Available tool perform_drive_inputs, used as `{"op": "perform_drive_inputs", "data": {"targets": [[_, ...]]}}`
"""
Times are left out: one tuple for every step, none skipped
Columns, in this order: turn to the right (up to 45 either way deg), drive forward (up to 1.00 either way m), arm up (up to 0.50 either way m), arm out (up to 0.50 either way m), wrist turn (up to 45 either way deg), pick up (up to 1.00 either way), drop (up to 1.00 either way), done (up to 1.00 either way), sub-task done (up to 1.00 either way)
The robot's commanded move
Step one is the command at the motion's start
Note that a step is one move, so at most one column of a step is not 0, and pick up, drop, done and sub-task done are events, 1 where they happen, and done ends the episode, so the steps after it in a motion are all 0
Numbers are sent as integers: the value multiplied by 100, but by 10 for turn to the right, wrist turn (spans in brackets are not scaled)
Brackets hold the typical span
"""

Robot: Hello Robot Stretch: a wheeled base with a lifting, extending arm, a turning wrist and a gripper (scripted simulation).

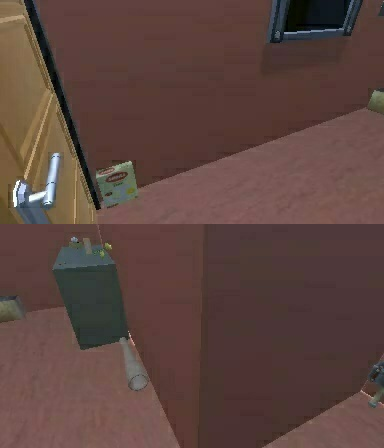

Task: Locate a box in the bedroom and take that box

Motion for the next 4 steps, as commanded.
{"op": "perform_drive_inputs", "data": {"targets": [[-30,0,0,0,0,0,0,0,0],[-210,0,0,0,0,0,0,0,0],[-30,0,0,0,0,0,0,0,0],[0,15,0,0,0,0,0,0,0]]}}
